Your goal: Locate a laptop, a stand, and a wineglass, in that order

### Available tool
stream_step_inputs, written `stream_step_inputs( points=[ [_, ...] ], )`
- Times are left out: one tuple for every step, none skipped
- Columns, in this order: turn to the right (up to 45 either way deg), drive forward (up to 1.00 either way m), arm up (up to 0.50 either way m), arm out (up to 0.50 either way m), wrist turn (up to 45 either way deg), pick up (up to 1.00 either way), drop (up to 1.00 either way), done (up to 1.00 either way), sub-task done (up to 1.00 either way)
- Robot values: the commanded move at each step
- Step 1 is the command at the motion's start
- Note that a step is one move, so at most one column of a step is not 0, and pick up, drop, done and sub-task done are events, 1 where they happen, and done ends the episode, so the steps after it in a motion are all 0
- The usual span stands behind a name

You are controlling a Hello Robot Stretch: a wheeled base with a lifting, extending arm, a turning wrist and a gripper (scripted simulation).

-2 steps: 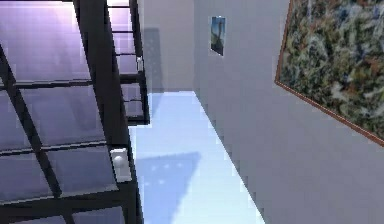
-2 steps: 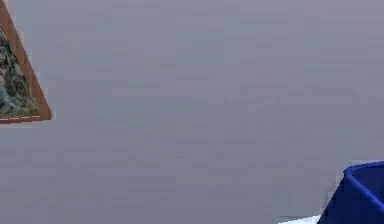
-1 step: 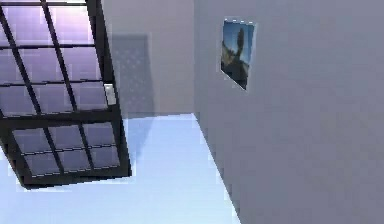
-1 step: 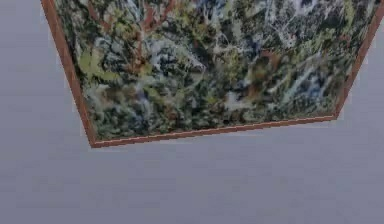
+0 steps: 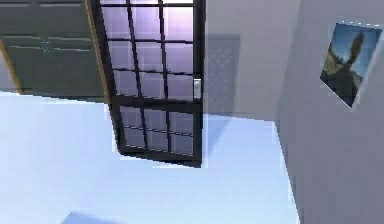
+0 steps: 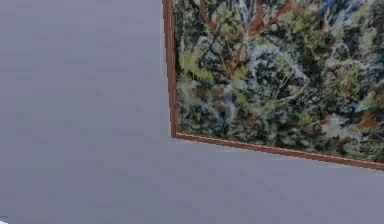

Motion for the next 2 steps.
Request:
stream_step_inputs(
  points=[
    [0.0, 0.10, 0.00, 0.00, 0.0, 0.00, 0.00, 0.00, 0.00],
    [-45.0, 0.00, 0.00, 0.00, 0.0, 0.00, 0.00, 0.00, 0.00]
  ],
)
